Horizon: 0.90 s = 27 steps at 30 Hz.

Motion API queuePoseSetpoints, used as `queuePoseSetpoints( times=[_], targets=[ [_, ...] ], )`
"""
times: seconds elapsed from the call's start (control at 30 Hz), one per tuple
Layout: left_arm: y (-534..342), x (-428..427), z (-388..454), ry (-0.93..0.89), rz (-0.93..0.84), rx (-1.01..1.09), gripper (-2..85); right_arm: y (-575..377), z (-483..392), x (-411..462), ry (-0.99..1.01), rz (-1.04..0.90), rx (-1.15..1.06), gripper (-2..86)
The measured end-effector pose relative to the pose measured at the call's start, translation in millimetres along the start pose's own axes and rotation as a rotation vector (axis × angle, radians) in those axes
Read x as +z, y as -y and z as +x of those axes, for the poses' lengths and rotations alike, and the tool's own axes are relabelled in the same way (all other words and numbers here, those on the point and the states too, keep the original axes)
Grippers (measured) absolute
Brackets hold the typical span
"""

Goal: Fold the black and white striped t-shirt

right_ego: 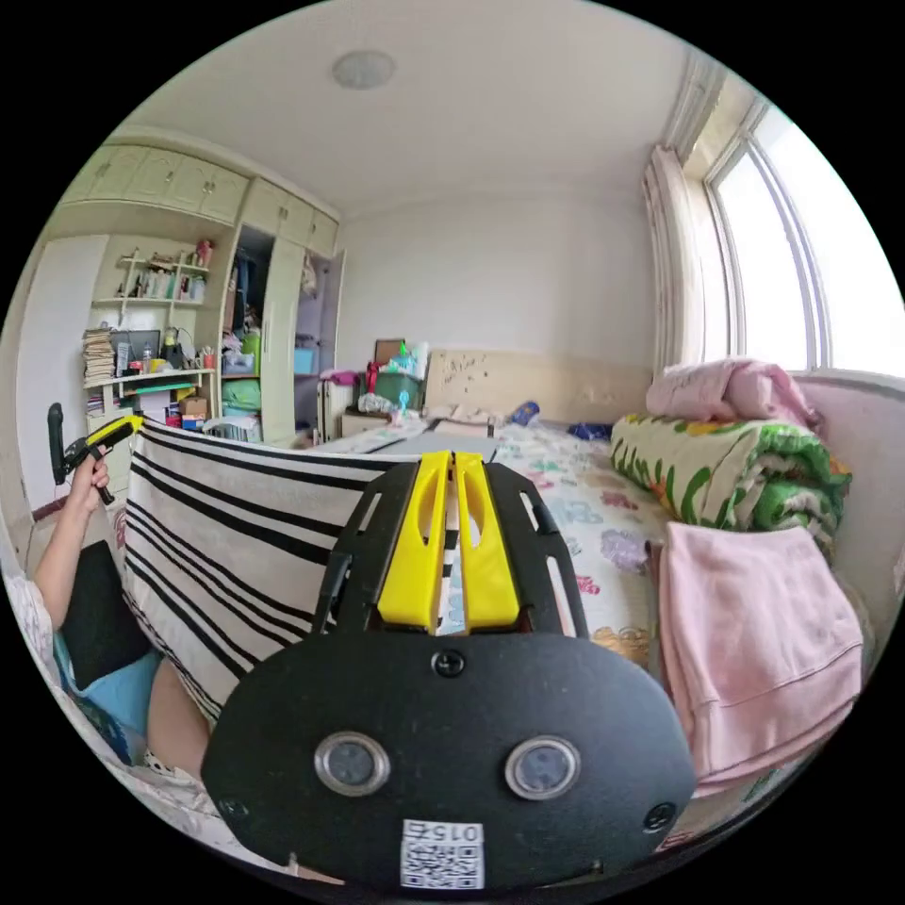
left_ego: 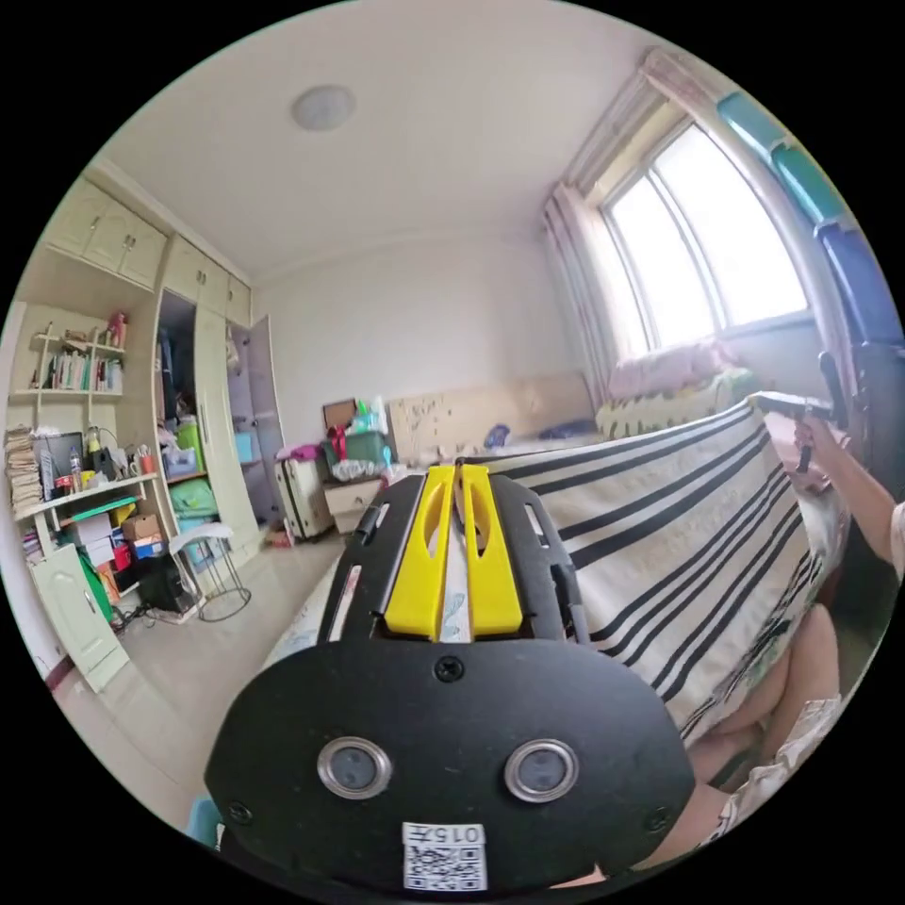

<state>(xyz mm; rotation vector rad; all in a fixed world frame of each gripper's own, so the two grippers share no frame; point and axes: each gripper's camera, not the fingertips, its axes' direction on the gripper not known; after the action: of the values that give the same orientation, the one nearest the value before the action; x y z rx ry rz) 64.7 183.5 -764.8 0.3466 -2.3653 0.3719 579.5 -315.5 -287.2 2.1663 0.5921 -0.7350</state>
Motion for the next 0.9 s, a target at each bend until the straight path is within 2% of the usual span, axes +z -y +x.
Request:
queuePoseSetpoints(
  times=[0.1,0.23,0.43,0.6,0.63,0.7,0.77,0.83,0.9],
  targets=[
    [8.5,83.3,-6.5,-0.034,-0.149,-0.031,0.5,8.2,0.4,105.6,0.022,-0.159,0.068,-0.4],
    [31.2,145.6,-21.0,-0.045,-0.263,-0.06,0.6,21.0,-39.0,197.4,-0.09,-0.275,-0.064,-0.5],
    [82.9,199.2,-29.1,-0.033,-0.362,-0.003,0.7,46.4,-64.8,281.0,-0.175,-0.402,-0.176,-0.4],
    [114.1,233.1,-46.4,-0.057,-0.476,-0.031,1.1,74.2,-63.9,322.7,-0.223,-0.523,-0.148,-0.8],
    [122.7,234.8,-54.7,-0.053,-0.491,-0.049,1.2,85.3,-56.3,321.2,-0.291,-0.521,-0.113,-0.9],
    [139.7,222.8,-73.5,-0.035,-0.464,-0.102,1.4,101.1,-37.9,305.1,-0.292,-0.514,-0.061,-0.9],
    [157.5,194.7,-100.1,-0.09,-0.407,-0.197,1.8,112.9,-12.9,267.9,-0.139,-0.497,0.024,-0.9],
    [174.0,132.8,-130.9,-0.215,-0.286,-0.293,2.6,115.6,5.6,192.5,0.084,-0.418,0.064,-0.9],
    [177.0,79.3,-141.2,-0.26,-0.211,-0.304,3.6,106.7,8.3,130.1,0.148,-0.37,0.064,-0.6]
  ],
)
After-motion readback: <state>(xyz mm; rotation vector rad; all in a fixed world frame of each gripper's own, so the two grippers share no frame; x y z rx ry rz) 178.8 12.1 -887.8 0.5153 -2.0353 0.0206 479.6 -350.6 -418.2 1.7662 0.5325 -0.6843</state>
